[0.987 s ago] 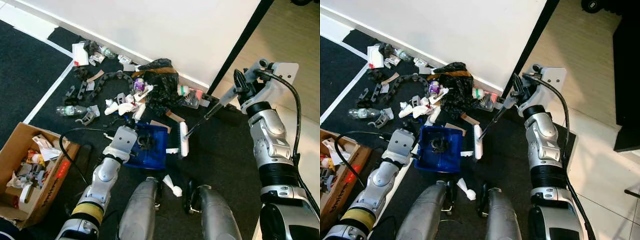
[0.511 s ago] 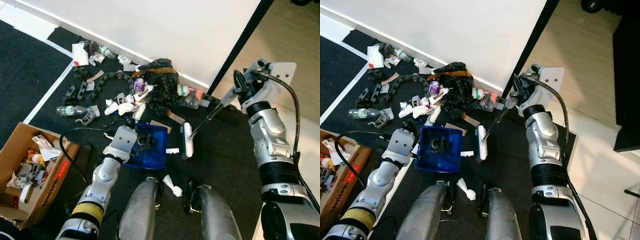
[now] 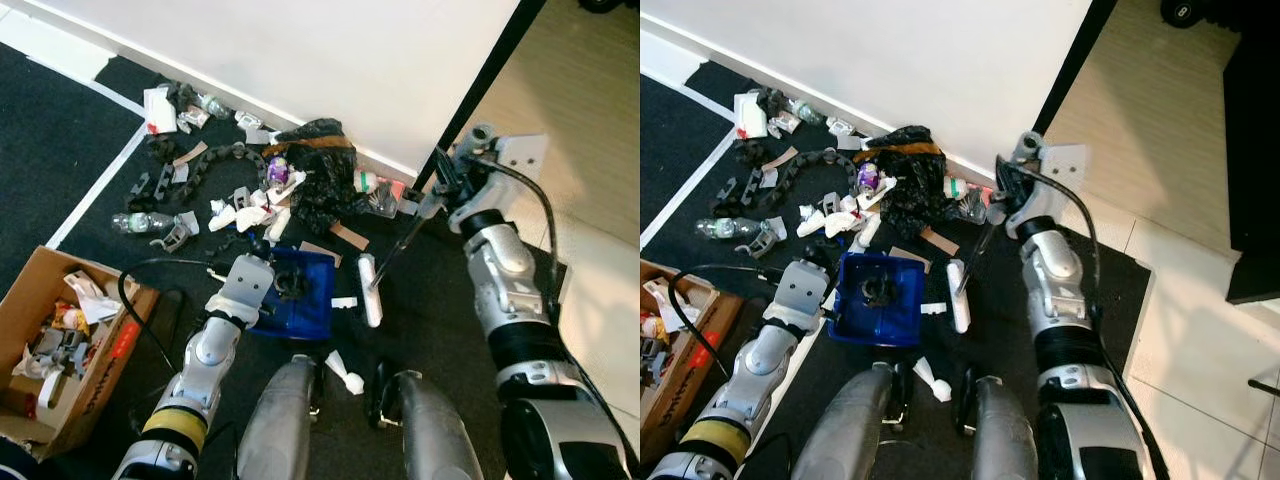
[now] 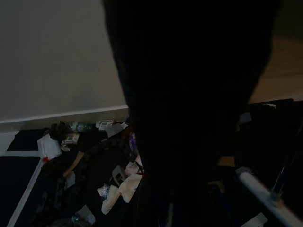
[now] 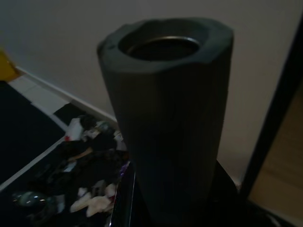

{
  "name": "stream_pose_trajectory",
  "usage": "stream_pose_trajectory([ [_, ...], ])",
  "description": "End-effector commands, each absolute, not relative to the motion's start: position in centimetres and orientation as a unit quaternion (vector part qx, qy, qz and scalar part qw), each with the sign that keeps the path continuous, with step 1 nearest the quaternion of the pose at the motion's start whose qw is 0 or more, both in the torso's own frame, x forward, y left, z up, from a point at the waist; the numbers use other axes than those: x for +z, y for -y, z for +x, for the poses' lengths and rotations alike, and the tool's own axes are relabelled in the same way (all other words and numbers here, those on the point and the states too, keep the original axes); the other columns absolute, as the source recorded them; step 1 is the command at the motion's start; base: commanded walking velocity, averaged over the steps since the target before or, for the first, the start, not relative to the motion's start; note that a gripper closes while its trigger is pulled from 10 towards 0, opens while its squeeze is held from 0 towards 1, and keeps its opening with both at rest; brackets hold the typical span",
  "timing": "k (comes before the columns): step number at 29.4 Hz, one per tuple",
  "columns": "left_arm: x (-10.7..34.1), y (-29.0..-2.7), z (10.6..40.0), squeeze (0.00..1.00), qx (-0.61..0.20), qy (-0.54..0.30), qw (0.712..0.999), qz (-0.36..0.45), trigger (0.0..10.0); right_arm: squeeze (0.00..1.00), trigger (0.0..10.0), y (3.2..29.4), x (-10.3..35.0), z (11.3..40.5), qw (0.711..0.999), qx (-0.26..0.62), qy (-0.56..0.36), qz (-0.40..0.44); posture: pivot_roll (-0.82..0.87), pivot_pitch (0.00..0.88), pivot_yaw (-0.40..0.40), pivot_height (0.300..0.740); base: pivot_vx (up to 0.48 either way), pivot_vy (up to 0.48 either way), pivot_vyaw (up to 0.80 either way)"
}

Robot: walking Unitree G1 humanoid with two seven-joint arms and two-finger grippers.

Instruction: Sweep floor

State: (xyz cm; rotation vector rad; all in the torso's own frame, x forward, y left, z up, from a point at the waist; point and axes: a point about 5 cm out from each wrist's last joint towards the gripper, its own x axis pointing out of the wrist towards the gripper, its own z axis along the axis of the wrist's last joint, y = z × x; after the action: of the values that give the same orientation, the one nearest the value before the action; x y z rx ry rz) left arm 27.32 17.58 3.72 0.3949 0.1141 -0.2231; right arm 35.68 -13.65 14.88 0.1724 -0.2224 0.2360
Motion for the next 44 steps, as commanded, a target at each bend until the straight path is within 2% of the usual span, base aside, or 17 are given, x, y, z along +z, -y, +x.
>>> stream_pose_trajectory([
  [1, 0.9, -17.7, 25.5, 0.00, -0.127, -0.131, 0.962, 0.205, 10.0, 0.00, 10.0, 12.6, 13.0, 35.1, 0.979, 0.128, 0.078, 0.142, 0.15, 0.358, -0.025, 0.740, 0.000, 0.000, 0.00],
  [15, 0.9, -17.6, 25.5, 0.00, -0.127, -0.129, 0.962, 0.204, 10.0, 0.00, 10.0, 11.4, 13.7, 35.1, 0.956, 0.135, 0.112, 0.233, 0.15, 0.352, -0.026, 0.740, 0.000, 0.000, 0.00],
  [24, 0.9, -17.6, 25.6, 0.00, -0.131, -0.130, 0.961, 0.204, 10.0, 0.00, 10.0, 11.2, 15.1, 35.3, 0.945, 0.143, 0.138, 0.259, 0.14, 0.352, -0.020, 0.740, 0.000, 0.000, 0.00],
  [31, 0.9, -17.5, 25.6, 0.00, -0.131, -0.131, 0.961, 0.204, 10.0, 0.00, 10.0, 11.5, 16.4, 35.3, 0.941, 0.159, 0.162, 0.250, 0.14, 0.350, -0.020, 0.740, 0.000, 0.000, 0.00],
  [37, 0.9, -17.2, 25.8, 0.00, -0.133, -0.131, 0.961, 0.202, 10.0, 0.00, 10.0, 13.7, 20.1, 35.6, 0.933, 0.148, 0.230, 0.233, 0.13, 0.345, -0.020, 0.740, 0.000, 0.000, 0.00],
  [41, 0.9, -17.1, 25.8, 0.00, -0.134, -0.131, 0.961, 0.202, 10.0, 0.00, 10.0, 14.3, 20.8, 35.6, 0.934, 0.142, 0.240, 0.223, 0.12, 0.344, -0.020, 0.740, 0.000, 0.000, 0.00],
  [44, 0.9, -17.0, 25.8, 0.00, -0.137, -0.130, 0.961, 0.201, 10.0, 0.00, 10.0, 15.9, 22.0, 35.7, 0.947, 0.124, 0.252, 0.153, 0.12, 0.344, -0.020, 0.740, 0.000, 0.000, 0.00],
])
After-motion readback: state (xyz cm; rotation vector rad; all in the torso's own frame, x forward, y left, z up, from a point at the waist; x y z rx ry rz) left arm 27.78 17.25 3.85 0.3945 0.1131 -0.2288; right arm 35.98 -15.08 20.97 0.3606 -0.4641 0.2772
